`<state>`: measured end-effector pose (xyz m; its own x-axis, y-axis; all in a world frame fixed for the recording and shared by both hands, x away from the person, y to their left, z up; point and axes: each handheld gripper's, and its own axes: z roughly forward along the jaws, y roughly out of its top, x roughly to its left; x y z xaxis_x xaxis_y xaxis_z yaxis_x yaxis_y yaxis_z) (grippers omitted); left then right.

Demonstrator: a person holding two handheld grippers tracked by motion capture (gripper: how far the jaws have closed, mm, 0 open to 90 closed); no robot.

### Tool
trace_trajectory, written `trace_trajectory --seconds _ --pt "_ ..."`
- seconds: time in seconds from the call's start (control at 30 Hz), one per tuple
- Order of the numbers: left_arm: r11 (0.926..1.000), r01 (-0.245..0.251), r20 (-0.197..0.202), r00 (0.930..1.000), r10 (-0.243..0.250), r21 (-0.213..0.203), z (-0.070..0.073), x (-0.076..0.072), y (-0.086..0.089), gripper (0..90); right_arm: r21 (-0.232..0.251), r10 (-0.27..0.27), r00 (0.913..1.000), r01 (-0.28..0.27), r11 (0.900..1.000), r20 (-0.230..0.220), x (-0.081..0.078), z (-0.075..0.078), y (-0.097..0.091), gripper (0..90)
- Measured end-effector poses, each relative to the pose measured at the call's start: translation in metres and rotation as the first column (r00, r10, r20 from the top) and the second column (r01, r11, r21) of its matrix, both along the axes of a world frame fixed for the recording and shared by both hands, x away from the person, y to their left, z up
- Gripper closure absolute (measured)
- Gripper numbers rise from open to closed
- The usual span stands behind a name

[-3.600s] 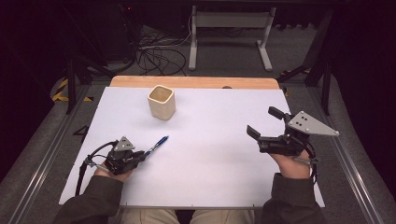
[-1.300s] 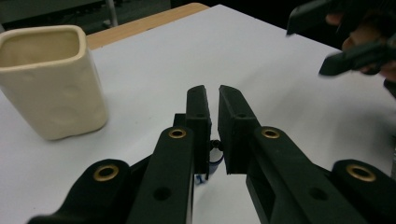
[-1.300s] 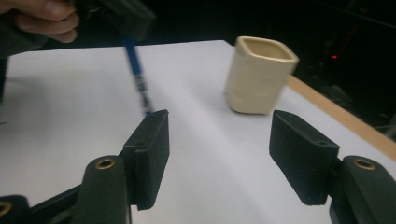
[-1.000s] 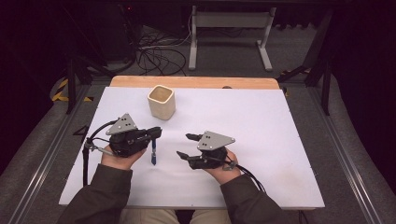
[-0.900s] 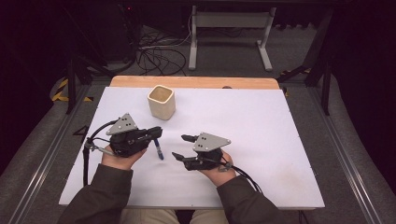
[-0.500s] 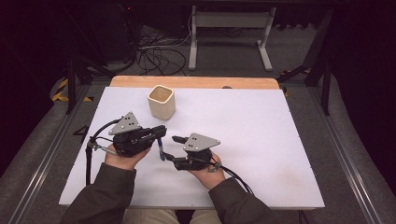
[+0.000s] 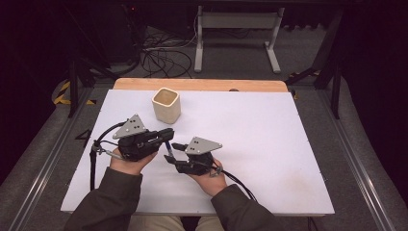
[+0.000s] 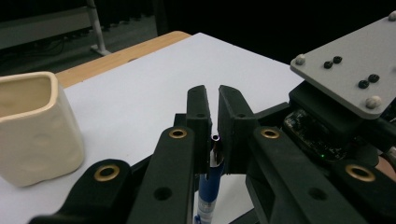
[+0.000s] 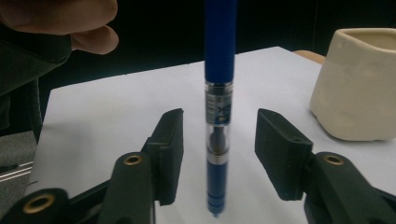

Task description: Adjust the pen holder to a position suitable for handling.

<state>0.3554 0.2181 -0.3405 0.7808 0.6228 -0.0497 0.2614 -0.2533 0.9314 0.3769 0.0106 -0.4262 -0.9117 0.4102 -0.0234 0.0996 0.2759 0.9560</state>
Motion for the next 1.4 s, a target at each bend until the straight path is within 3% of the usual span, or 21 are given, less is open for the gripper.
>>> trace_trajectory --seconds 0.3,0.4,0.47,0.7,0.83,0.93,1.17,1.4 --pt "1.0000 -0.003 0.004 1.0000 0.003 -0.007 0.001 -0.001 0.001 83.8 0.006 0.000 0.9999 0.000 1.0000 -0.010 0.001 -0.001 0.002 66.3" --pt "1.0000 -0.003 0.013 0.9999 0.003 -0.003 0.002 -0.001 0.001 83.8 0.008 0.003 1.0000 -0.003 1.0000 -0.001 0.001 -0.002 0.002 76.9" --pt "1.0000 -0.004 0.014 0.9999 0.004 -0.004 0.002 -0.001 0.001 83.7 0.010 0.007 1.0000 -0.007 0.9999 0.007 0.000 -0.002 0.002 79.0" --pt "0.9990 -0.020 0.018 0.9996 0.021 -0.040 0.001 -0.001 0.004 81.8 0.017 0.003 0.9998 -0.004 0.9999 0.021 -0.001 0.000 0.002 79.7" --pt "0.9978 -0.025 0.016 0.9995 0.026 -0.061 0.001 -0.002 0.006 74.8 0.035 -0.008 0.9999 0.008 0.9994 0.013 0.001 0.002 0.001 79.7" --pt "0.9969 -0.019 0.039 0.9990 0.023 -0.077 0.001 -0.005 0.009 67.1 0.042 -0.017 0.9998 0.016 0.9990 0.013 0.002 0.003 -0.001 79.7" --pt "0.9957 -0.029 0.072 0.9968 0.035 -0.088 0.001 -0.012 0.015 60.9 0.064 -0.034 0.9992 0.032 0.9974 0.022 0.003 0.009 -0.003 79.8" --pt "0.9961 -0.030 0.079 0.9962 0.036 -0.083 -0.002 -0.016 0.019 52.0 0.078 -0.051 0.9982 0.049 0.9958 0.030 0.006 0.014 -0.007 79.7"
